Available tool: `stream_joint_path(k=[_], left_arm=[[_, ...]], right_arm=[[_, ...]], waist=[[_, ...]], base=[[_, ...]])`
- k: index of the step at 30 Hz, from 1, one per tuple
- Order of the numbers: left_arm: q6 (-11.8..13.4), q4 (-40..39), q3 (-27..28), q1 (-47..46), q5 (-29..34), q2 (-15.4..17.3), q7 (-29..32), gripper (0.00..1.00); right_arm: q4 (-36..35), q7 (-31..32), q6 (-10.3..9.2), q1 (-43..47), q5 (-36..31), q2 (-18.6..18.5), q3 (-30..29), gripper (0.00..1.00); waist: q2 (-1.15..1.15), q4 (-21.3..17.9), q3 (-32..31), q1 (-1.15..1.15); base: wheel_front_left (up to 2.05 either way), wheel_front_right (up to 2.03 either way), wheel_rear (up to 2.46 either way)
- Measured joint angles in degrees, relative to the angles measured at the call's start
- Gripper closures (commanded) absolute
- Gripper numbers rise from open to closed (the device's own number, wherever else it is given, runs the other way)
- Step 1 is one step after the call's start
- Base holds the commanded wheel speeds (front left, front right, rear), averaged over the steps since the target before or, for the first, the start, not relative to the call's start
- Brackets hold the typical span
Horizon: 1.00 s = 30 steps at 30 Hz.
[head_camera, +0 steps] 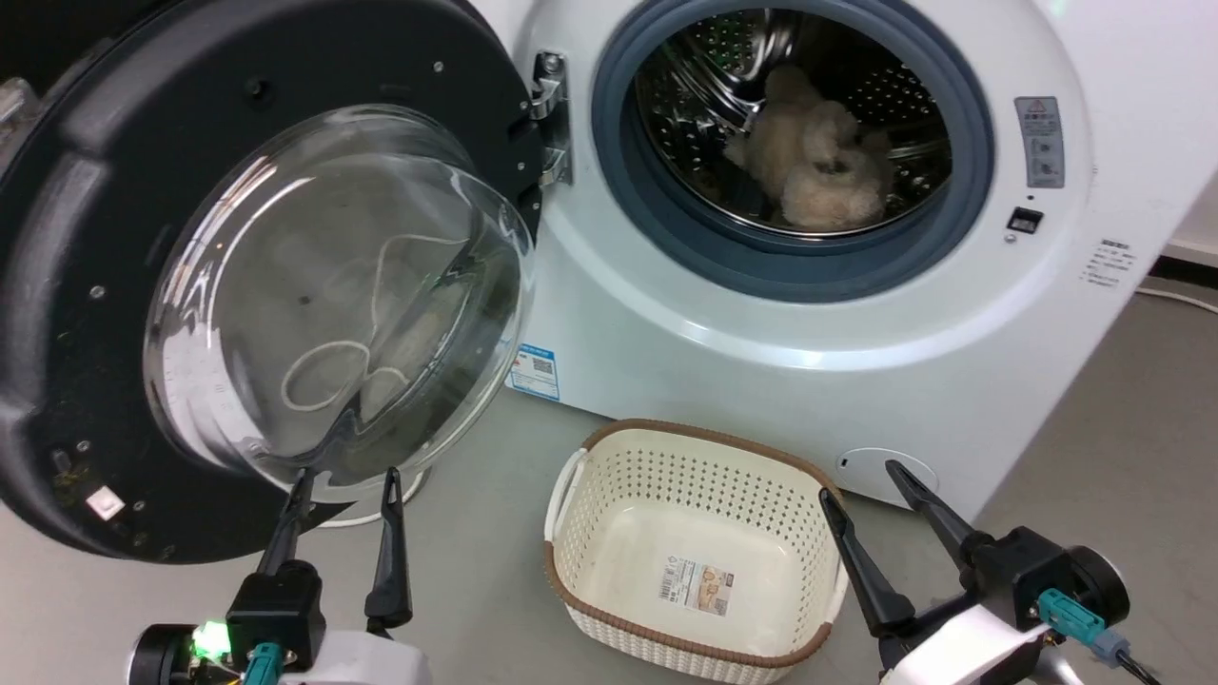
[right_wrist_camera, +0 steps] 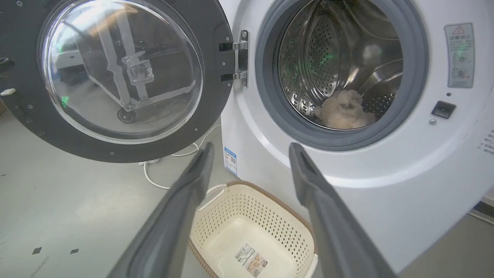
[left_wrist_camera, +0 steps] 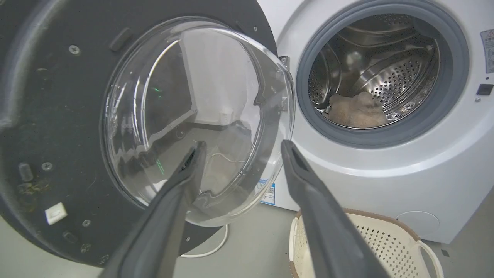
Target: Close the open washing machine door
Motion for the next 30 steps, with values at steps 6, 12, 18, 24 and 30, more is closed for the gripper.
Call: stream_joint_path(k=[6, 12, 18, 24, 30], left_arm=[[1.1, -0.6, -0.1, 1.0, 0.0, 0.2, -0.9, 0.0], [1.8, -1.0, -0.2, 1.2, 0.0, 0.3, -1.5, 0.0], [2.9, -2.1, -0.4, 2.2, -0.1, 0.4, -2.4, 0.0], [3.5, -2.7, -0.4, 2.3, -0.1, 0.5, -2.9, 0.0], [3.9, -3.3, -0.5, 3.1, -0.6, 0.5, -3.6, 1.0]], right_arm=[[0.4, -0.9, 0.0, 0.0, 0.8, -0.5, 0.7, 0.0], [0.6, -1.5, 0.0, 0.0, 1.2, -1.0, 1.6, 0.0], [1.0, -2.4, 0.0, 0.0, 1.9, -1.4, 2.8, 0.0], [1.2, -3.0, 0.0, 0.0, 2.1, -1.9, 3.7, 0.0], [1.5, -3.7, 0.0, 0.1, 2.8, -2.2, 4.4, 0.0]], waist=[[0.0, 1.5, -0.2, 0.0], [0.0, 2.8, -0.4, 0.0], [0.0, 4.5, -0.4, 0.0], [0.0, 5.8, -0.3, 0.0], [0.0, 7.3, -0.1, 0.0]], base=[[0.0, 0.0, 0.0], [0.0, 0.0, 0.0], [0.0, 0.0, 0.0], [0.0, 0.0, 0.0], [0.0, 0.0, 0.0]])
